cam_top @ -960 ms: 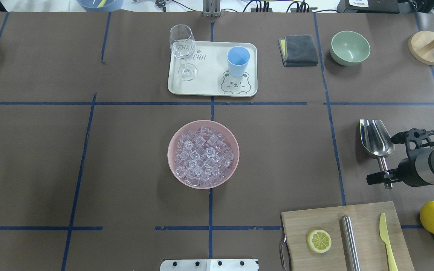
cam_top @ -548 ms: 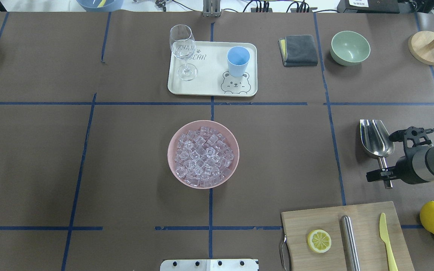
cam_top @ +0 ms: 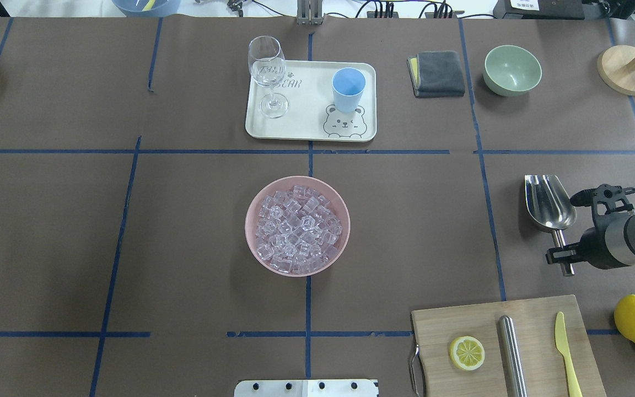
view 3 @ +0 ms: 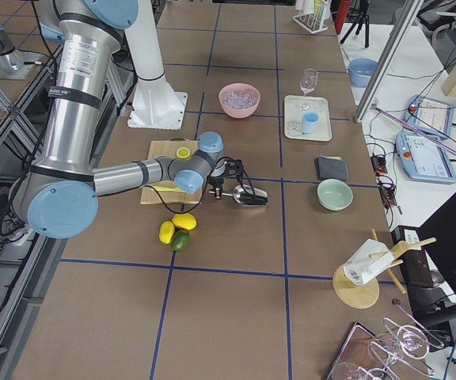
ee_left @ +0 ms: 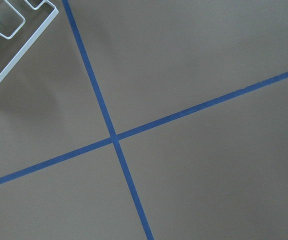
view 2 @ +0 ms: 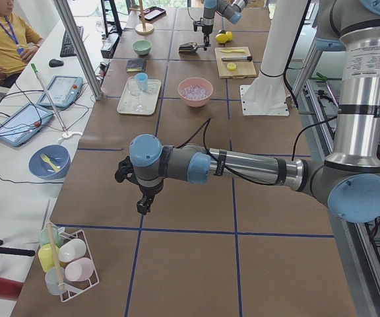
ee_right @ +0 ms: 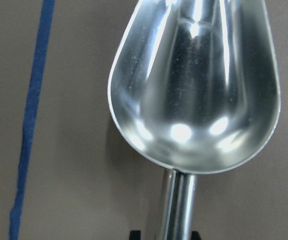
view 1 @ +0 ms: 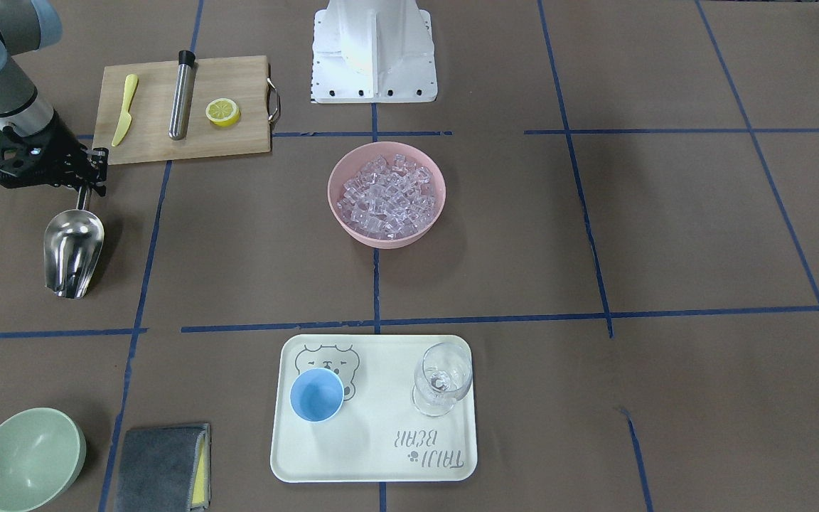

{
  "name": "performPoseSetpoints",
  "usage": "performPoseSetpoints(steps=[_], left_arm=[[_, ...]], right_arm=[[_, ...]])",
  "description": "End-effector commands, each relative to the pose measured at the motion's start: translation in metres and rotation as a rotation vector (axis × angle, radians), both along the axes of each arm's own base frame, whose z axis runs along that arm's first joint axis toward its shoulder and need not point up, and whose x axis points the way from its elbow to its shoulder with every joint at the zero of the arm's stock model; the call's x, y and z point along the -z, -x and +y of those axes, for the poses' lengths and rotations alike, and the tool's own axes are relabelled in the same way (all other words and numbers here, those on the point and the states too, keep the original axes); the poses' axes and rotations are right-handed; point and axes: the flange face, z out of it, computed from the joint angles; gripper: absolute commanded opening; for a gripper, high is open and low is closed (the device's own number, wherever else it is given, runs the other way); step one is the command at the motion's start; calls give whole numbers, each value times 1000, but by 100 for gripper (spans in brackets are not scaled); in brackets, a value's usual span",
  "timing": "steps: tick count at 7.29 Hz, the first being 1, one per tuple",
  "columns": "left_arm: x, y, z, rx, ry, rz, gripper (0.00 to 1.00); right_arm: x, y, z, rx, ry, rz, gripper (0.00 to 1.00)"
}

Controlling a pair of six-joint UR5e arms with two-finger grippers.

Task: Put ice in cup with scoop
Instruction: 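Reach the right gripper to the metal scoop handle and grasp it, then carry the scoop to the pink bowl while the left arm moves beside it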

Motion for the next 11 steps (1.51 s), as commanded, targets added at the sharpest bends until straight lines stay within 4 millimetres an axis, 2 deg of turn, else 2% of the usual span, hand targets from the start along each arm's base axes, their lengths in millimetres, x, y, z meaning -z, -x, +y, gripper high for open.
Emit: performPoseSetpoints(steps=[1, 2, 4, 5, 6, 7, 8, 9, 11], left_arm=[[1, 0, 0, 0, -1, 0, 100], [1, 0, 0, 0, -3, 0, 100], [7, 0, -2, 0, -12, 6, 100], [12, -6, -3, -12, -34, 42, 100], [20, -21, -5, -42, -75, 80, 100], [29, -53, -9, -105, -121, 101, 100], [45, -95, -13, -189, -222, 116, 100], [58, -121, -12, -243, -345, 135, 100], [89, -200, 10, -397, -648, 219, 100]], right_arm=[[19, -2, 1, 12, -33, -29, 0], [38, 1, 6, 49, -82, -53, 0], [79, -6, 7, 62, -139, -115, 0], [101, -5, 14, 81, -161, -151, 0], [127, 7, 13, 109, -211, -196, 0], [149, 22, 10, 150, -279, -232, 0], [178, 40, 3, 193, -331, -237, 0], [219, 58, -7, 242, -361, -200, 0], [289, 100, -6, 352, -375, -115, 0]])
